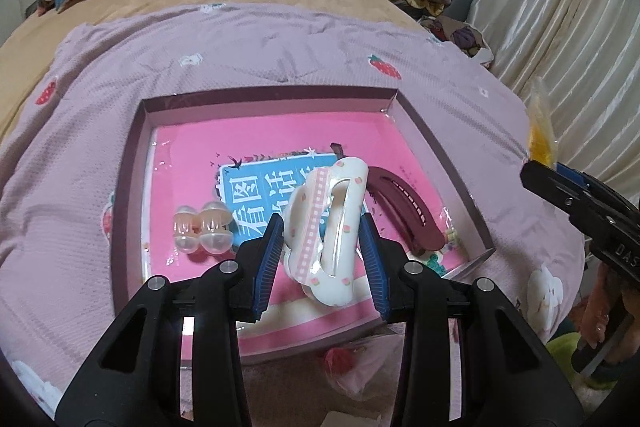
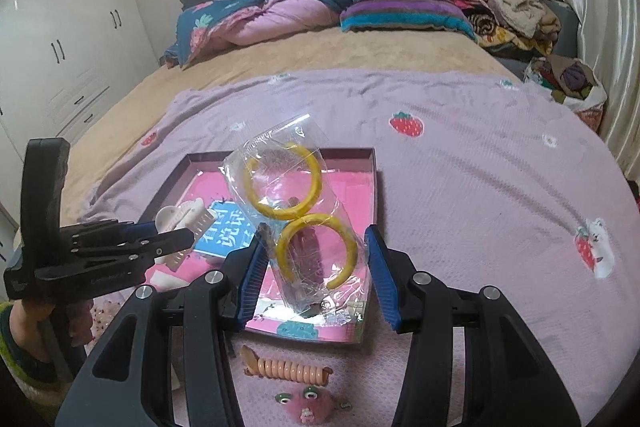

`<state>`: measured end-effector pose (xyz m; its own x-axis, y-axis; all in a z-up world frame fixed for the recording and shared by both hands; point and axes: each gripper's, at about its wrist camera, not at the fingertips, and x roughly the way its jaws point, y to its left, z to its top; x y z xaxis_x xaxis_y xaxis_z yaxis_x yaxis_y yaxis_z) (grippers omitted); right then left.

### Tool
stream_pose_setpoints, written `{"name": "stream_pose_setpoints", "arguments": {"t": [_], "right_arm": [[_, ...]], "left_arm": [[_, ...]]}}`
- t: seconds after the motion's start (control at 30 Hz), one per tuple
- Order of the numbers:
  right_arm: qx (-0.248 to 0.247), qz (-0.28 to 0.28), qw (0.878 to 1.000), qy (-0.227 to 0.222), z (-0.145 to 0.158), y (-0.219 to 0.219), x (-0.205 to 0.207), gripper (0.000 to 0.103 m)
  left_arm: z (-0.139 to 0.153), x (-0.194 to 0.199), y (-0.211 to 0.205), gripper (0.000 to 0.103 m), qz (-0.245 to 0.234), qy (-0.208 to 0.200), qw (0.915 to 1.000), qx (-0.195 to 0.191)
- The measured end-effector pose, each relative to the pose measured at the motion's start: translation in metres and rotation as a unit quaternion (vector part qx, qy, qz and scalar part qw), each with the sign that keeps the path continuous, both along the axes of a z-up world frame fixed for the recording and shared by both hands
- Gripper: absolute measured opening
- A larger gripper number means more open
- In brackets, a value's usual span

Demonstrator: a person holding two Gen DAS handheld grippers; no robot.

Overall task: Organize jewelry
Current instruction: 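Drop the white clip in the tray while the right tool carries the bangle bag, then lower the yellow bangle bag into the tray and open the right tool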

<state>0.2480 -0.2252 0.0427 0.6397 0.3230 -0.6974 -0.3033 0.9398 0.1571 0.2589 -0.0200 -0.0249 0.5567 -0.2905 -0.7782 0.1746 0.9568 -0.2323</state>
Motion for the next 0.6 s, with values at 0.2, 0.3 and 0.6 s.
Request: {"name": "stream_pose_setpoints", "arguments": {"t": [0.2, 0.3, 0.6], "right_arm": [[-0.015, -0.003, 0.999, 0.028, -0.024, 0.008, 0.012, 0.047], [-0.020, -0.005, 0.999, 0.040, -0.036, 0.009, 0.015, 0.047], [-0.012, -0.018, 0.998, 0.067, -0.054, 0.008, 0.019, 0.053]], "left_arm": [[-0.008, 0.003, -0.003, 0.031, -0.008, 0.004, 1.0000, 0.004], [-0.011, 0.003, -0.003, 0.031, -0.010, 0.006, 0.9999, 0.007], [-0.015, 0.002, 0.002, 0.043, 0.000, 0.010, 0.9999, 0.009]]}}
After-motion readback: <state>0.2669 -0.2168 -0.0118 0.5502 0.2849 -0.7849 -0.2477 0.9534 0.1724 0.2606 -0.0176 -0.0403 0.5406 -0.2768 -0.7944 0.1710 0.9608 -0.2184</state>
